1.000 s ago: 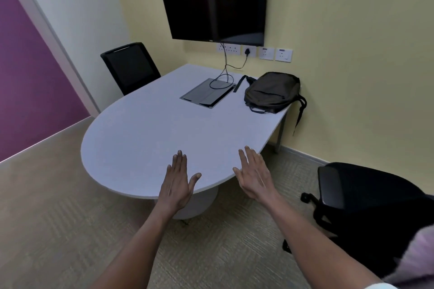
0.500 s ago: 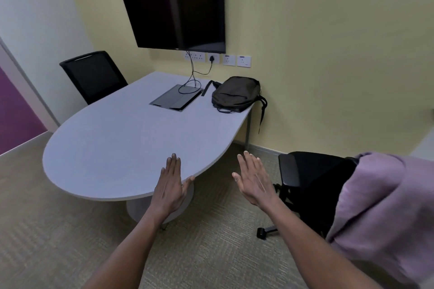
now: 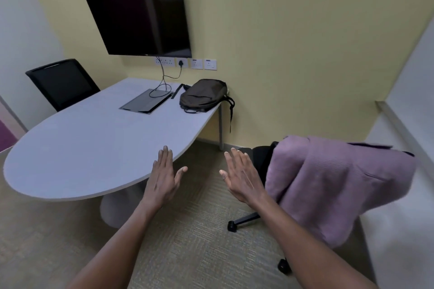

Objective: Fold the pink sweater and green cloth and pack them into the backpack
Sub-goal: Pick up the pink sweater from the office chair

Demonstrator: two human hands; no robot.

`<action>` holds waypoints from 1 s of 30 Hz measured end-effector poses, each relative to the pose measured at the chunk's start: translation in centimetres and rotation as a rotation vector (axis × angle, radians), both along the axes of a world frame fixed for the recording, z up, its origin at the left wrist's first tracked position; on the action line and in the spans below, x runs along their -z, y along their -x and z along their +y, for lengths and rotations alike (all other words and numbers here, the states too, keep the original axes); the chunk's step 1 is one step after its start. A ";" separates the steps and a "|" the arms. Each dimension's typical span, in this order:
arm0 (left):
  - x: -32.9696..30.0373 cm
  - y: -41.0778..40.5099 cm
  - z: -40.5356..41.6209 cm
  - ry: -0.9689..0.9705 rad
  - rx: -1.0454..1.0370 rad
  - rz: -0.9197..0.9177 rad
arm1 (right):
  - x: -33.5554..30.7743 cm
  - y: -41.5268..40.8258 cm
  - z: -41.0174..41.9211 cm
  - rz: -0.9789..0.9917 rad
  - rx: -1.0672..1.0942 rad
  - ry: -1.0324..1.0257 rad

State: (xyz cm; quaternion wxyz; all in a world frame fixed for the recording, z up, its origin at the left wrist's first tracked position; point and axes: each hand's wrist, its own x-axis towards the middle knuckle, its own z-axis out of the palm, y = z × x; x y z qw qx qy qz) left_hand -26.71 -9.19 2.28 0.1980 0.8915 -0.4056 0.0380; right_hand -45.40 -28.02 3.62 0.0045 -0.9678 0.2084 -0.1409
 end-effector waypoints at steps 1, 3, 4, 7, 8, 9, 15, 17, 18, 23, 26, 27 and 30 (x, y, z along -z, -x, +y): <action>-0.1 1.0 -0.5 0.003 0.006 -0.007 | -0.1 1.0 -0.4 -0.009 0.004 0.013; -0.5 2.9 -1.6 0.009 0.018 -0.010 | -0.1 2.9 -1.2 -0.015 0.013 0.025; -0.7 3.9 -2.0 0.015 0.022 -0.015 | -0.1 3.8 -1.6 -0.019 0.020 0.032; -1.7 6.6 -3.5 0.044 0.040 -0.039 | 0.0 6.1 -2.7 -0.042 0.044 0.053; -2.1 7.3 -4.0 0.052 0.049 -0.047 | -0.1 6.8 -3.0 -0.049 0.054 0.056; -2.4 8.0 -4.5 0.059 0.056 -0.054 | -0.2 7.5 -3.3 -0.055 0.064 0.064; -3.5 10.6 -7.4 0.071 0.132 -0.084 | -0.7 10.8 -4.7 -0.131 0.165 0.065; -3.6 11.1 -8.5 0.067 0.157 -0.086 | -0.9 11.8 -5.3 -0.147 0.201 0.077; -3.7 11.5 -9.1 0.063 0.166 -0.083 | -1.0 12.3 -5.6 -0.148 0.222 0.081; -3.5 13.0 -11.7 0.048 0.214 -0.070 | -1.1 14.6 -7.3 -0.166 0.351 0.076; -3.7 13.9 -13.4 0.052 0.253 -0.016 | -1.4 16.2 -8.3 -0.164 0.416 0.082; -3.9 14.3 -13.9 0.059 0.267 -0.001 | -1.5 16.8 -8.6 -0.162 0.444 0.090; -4.5 15.0 -15.7 0.078 0.318 0.041 | -2.0 18.1 -9.6 -0.181 0.536 0.071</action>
